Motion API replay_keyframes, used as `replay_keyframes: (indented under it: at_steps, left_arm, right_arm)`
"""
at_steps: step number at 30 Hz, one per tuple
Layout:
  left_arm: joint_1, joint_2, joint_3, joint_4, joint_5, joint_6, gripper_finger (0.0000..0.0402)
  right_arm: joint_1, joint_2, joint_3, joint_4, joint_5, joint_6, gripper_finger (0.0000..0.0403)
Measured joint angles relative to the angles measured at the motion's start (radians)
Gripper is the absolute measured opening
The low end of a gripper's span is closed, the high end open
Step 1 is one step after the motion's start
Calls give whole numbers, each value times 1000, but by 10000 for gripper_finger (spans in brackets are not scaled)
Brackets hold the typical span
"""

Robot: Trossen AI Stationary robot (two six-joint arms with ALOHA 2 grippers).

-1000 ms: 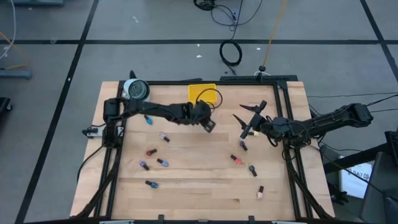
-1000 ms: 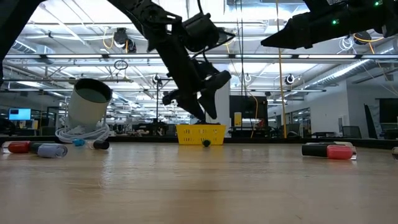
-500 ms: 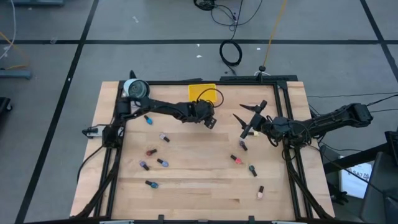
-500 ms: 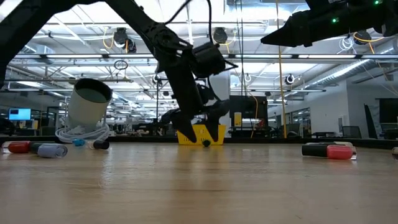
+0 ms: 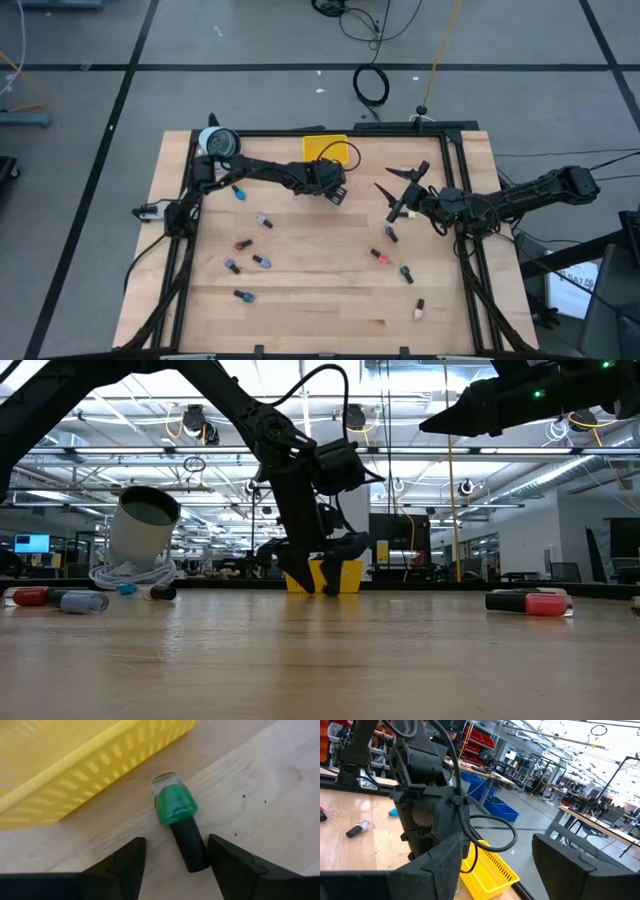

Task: Pick & Place Nail Polish
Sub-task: Put the green nail polish bottle into the yellow bin

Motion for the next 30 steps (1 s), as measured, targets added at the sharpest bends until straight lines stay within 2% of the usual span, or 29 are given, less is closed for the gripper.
replay_keyframes:
  at_steps: [14,19,30]
  left_arm:
    - [3,0,0,1,8,72,84]
    - [4,0,0,0,42,120,38]
    - [-48,-42,-5,-19,63,187,38]
  right_arm:
    - [0,0,0,-14,0,6,224]
    - [0,0,0,-15,0,8,224]
    - [0,0,0,-17,1,10,224]
